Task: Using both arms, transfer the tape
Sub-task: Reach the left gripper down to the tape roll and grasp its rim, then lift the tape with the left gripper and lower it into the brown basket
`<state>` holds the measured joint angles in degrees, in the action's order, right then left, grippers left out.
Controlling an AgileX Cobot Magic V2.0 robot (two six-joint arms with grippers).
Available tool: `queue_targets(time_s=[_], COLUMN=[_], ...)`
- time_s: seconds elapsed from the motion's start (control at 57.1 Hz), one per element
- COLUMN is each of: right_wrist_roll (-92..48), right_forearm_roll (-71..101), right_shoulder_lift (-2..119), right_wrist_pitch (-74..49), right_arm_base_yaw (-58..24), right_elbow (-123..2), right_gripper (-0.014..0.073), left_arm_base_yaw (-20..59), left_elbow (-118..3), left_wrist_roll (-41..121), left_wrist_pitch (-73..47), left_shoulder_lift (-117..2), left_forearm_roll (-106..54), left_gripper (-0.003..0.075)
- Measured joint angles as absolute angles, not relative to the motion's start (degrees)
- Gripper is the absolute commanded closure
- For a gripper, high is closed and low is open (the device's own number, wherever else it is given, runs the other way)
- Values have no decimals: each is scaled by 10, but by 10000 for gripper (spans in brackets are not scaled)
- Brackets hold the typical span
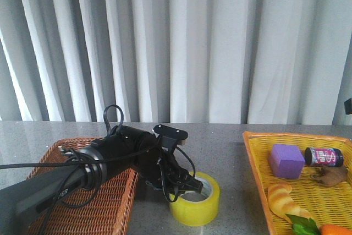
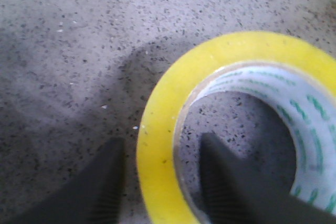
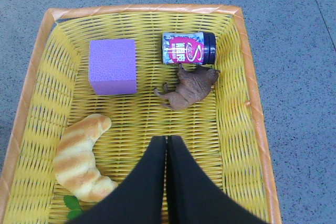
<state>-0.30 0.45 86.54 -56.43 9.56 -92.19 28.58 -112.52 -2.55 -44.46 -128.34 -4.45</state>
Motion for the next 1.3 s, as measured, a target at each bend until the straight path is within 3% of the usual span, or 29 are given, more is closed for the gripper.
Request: queue_targets(time_s=[0.298,0.876,1.296], right_wrist_roll=[-4,-4,-5], right_forearm_roll=[4,4,4], right_shoulder_lift=[865,865,865], right_wrist_pitch=[-564,-565,-565], right_arm_base_yaw=[96,96,96], right_elbow=[-922,-922,-922], right_gripper=[601,601,601], left_arm_base_yaw=[286,286,259], left_elbow=[-1125,-1152,-1153], left_wrist_roll=[-34,-29,-43], left_wrist_pitch=[-437,-428,-523], left_shoulder_lift=[-1283,-1145,-1004], left_forearm_roll=[-31,31,145], left_gripper=[728,726,726])
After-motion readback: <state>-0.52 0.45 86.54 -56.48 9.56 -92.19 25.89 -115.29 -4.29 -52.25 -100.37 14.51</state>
